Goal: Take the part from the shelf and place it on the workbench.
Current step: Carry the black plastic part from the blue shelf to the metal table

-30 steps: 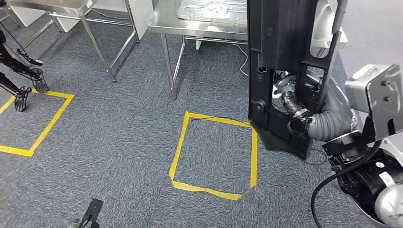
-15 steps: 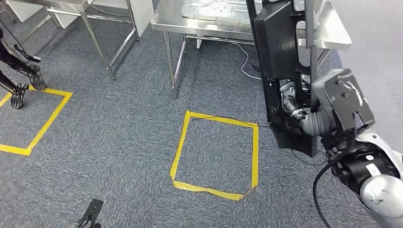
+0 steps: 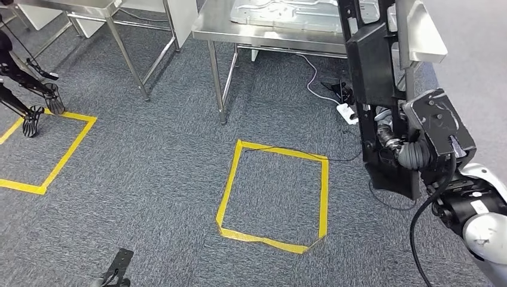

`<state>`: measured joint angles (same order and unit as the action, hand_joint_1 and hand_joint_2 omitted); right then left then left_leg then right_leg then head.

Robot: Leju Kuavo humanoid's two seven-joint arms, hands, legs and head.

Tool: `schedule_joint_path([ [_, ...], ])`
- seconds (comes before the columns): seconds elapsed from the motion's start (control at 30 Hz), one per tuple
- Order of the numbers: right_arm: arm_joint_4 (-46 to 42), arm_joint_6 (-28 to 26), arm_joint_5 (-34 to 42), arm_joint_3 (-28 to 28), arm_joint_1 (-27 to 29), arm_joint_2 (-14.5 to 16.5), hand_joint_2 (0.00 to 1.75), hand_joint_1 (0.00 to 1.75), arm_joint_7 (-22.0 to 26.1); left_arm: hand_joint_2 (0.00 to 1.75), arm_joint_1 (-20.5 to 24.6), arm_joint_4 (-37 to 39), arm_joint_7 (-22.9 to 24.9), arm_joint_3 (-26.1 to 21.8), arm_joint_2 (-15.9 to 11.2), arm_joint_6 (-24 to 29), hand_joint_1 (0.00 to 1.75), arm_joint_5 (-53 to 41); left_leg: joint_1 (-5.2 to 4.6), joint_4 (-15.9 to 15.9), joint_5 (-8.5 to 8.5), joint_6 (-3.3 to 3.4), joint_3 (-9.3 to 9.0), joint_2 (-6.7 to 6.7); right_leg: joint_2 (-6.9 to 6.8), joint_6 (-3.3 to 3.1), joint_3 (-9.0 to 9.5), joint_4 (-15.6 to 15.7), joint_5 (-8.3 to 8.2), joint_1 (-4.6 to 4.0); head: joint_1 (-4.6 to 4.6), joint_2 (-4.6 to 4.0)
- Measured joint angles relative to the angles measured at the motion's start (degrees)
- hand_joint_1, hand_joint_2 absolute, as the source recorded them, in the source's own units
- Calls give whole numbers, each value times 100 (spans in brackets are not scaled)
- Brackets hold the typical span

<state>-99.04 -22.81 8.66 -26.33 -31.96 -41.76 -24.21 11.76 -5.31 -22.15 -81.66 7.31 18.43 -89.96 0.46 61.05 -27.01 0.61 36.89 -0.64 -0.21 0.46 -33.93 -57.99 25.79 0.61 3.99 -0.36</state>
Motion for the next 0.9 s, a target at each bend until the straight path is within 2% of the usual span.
schedule_joint_path([
  [0.03, 8, 21, -45, 14, 5, -5, 175, 175, -12, 175, 1, 0, -4, 0, 6, 2, 0, -1, 1, 226, -121, -25, 106, 9, -6, -26, 28, 24, -4, 18, 6, 0],
  [0.1, 28, 43, -177, 31, 20, -7, 175, 175, -56, 175, -5, -1, -6, 0, 11, 7, 0, -2, 8, 902, -402, -62, 441, 21, -15, -60, 54, 27, 17, 8, 17, 0],
  [0.13, 40, 55, -255, 34, 35, -7, 175, 175, -81, 175, -14, -1, -7, 0, 10, 9, 0, -2, 10, 1181, -472, -76, 599, 22, -16, -68, 65, 22, 31, 6, 16, -1],
  [0.17, 54, 71, -331, 34, 53, -7, 175, 175, -105, 175, -24, -1, -7, 0, 11, 11, 0, -2, 12, 1294, -445, -85, 680, 24, -16, -70, 80, 16, 49, 5, 17, -1],
  [0.2, 64, 85, -411, 34, 67, -7, 175, 175, -124, 175, -31, -1, -8, 0, 11, 15, 0, -2, 14, 1203, -320, -87, 659, 27, -16, -64, 99, 8, 71, 6, 17, -1],
  [0.27, 72, 94, -541, 36, 82, -7, 175, 175, -146, 175, -34, 0, -8, 0, 11, 26, 0, -2, 15, 545, 51, -66, 358, 35, -15, -36, 148, -24, 135, 10, 16, -1],
  [0.3, 74, 86, -587, 38, 83, -7, 175, 175, -155, 175, -33, 0, -8, 0, 12, 32, 0, -2, 8, 212, 158, -47, 191, 36, -13, -10, 160, -52, 171, 2, 16, 0],
  [0.37, 79, 73, -629, 44, 90, -7, 175, 175, -166, 175, -33, 1, -8, 0, 14, 38, 0, -2, -12, -93, 175, 13, 28, 27, -12, 53, 162, -73, 213, -16, 13, 0],
  [0.47, 93, 61, -663, 55, 116, -8, 175, 175, -167, 175, -43, 2, -3, 0, 17, 43, 0, -2, -12, -151, 156, 115, -14, -9, -26, 138, 177, -71, 256, -13, 7, -1],
  [0.5, 97, 58, -682, 70, 123, -9, 175, 175, -162, 175, -41, 1, -1, 0, 18, 45, 0, -2, 1, -176, 155, 148, -44, -25, -23, 162, 144, -163, 321, -6, -7, 0],
  [0.57, 101, 54, -733, 113, 141, -10, 175, 175, -138, 175, -35, 1, 2, 0, 19, 49, 0, -2, 19, -207, 148, 195, -94, -67, -8, 204, -110, -687, 570, 7, -41, 0],
  [0.63, 104, 55, -785, 142, 182, -9, 175, 175, -107, 175, -37, 2, 3, 0, 19, 51, 0, -2, 19, -208, 131, 221, -112, -123, -1, 228, -521, -1396, 801, 16, -56, -1],
  [0.67, 107, 58, -805, 145, 208, -8, 175, 175, -98, 175, -39, 2, 3, 0, 19, 52, 0, -2, 19, -208, 121, 226, -121, -163, 0, 235, -661, -1575, 789, 24, -57, -1],
  [0.7, 108, 61, -829, 147, 226, -8, 175, 175, -94, 175, -40, 2, 2, 0, 19, 52, 0, -2, 19, -206, 111, 224, -134, -209, 5, 236, -701, -1543, 668, 34, -58, -1],
  [0.73, 108, 65, -862, 150, 236, -7, 175, 175, -92, 175, -37, 2, -1, 0, 20, 52, 0, -2, 19, -203, 100, 215, -153, -262, 25, 231, -632, -1296, 452, 46, -58, -1],
  [0.77, 107, 72, -907, 157, 236, -7, 175, 175, -91, 175, -33, 2, -4, 0, 22, 52, 0, -2, 21, -201, 88, 201, -173, -316, 87, 217, -491, -907, 216, 58, -59, -1],
  [0.8, 105, 80, -961, 167, 232, -5, 175, 175, -89, 175, -25, 1, -8, 1, 26, 52, 0, -2, 16, -198, 78, 180, -177, -368, 197, 201, -329, -555, 53, 68, -60, -1],
  [0.83, 100, 88, -1016, 177, 225, -4, 175, 175, -89, 175, -15, 1, -11, 1, 30, 51, 0, -2, 19, -192, 74, 153, -171, -418, 292, 185, -205, -272, -38, 71, -56, -1],
  [0.9, 91, 108, -1112, 189, 217, 3, 175, 175, -95, 175, -6, 1, -13, 2, 34, 51, 0, -3, 40, -203, 88, 84, -130, -513, 370, 159, -109, -98, -24, 53, -51, 0],
])
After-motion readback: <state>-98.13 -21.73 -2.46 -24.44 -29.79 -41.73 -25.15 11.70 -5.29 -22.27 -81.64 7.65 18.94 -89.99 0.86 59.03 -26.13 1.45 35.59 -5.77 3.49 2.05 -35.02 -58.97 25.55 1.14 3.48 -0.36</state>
